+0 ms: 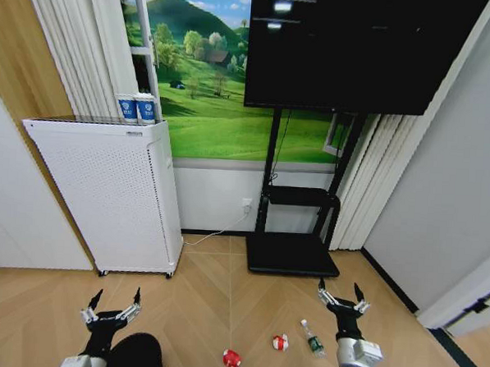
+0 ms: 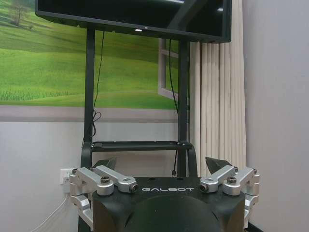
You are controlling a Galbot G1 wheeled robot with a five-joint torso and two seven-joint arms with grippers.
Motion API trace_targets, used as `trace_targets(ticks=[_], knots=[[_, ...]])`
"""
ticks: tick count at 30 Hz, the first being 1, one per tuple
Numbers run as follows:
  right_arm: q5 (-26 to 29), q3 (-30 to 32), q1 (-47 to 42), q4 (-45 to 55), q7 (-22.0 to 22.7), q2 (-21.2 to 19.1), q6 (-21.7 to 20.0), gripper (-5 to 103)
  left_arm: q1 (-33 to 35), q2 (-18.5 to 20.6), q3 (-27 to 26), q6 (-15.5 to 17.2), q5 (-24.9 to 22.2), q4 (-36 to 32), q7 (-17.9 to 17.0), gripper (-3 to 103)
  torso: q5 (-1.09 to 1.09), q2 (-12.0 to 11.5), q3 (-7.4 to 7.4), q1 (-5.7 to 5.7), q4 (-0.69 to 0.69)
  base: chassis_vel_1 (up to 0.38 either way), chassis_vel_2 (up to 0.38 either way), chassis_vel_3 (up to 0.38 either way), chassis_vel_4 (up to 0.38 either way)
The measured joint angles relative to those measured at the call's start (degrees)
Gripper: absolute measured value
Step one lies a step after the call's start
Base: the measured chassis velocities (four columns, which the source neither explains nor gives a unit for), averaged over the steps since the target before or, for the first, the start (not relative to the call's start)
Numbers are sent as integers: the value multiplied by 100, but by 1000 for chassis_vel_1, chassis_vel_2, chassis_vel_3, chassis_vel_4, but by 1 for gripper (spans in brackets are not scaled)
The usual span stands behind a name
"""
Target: Pick up the trash bin and place the garbage on the floor into it.
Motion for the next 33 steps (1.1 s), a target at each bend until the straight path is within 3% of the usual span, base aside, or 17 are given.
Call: trace_targets(ticks=[14,16,21,31,33], knots=[[-40,-42,4,-94,-212,14,214,100,28,-31,-17,-75,15,-15,11,100,0,-339,-198,-138,1,0,0,0,0],[-135,-69,-76,-145,-453,48,333,100,31,0,-2,-289,-79,-24,251,100,0,-407,-240,-163,1,0,0,0,0],[-289,-162,-163,-176,-631,79,426,100,18,92,67,-461,-171,-138,593,100,0,-525,-313,-210,0,0,0,0,0],[-351,-268,-178,30,-652,52,368,100,-30,140,73,-546,-355,-331,676,100,0,-752,-454,-296,1,0,0,0,0],[-484,-283,-174,62,-333,80,202,100,-36,155,63,-547,-453,-428,677,100,0,-831,-499,-329,0,0,0,0,0]])
